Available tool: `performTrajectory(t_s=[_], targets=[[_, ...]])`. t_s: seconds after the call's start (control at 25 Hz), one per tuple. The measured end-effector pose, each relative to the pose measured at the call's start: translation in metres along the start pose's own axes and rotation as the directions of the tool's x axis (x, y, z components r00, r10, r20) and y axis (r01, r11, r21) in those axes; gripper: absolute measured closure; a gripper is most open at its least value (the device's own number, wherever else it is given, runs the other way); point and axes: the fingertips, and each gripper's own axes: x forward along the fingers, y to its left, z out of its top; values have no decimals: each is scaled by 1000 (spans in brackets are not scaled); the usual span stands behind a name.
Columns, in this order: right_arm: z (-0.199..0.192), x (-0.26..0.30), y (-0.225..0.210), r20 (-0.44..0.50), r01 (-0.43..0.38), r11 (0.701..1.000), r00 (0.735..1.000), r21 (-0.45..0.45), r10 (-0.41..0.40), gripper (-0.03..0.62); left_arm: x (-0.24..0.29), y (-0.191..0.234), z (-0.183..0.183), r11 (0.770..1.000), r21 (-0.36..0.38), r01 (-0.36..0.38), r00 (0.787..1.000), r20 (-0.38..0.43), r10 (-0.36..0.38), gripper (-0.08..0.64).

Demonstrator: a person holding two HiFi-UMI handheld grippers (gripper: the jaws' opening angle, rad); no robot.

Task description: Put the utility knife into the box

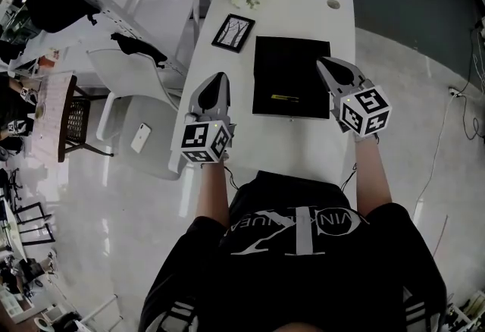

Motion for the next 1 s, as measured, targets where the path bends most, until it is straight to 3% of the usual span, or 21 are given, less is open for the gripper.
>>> performTrajectory(t_s=[0.52, 1.0], targets=[[25, -7, -1, 85, 22, 1000, 996, -20, -21, 577, 0, 3, 26, 1000, 17, -3, 998, 62, 2, 549], [25, -9, -5, 104, 37, 999, 994, -17, -35, 577, 2, 4, 32, 1000, 22, -12, 997, 77, 10, 549]])
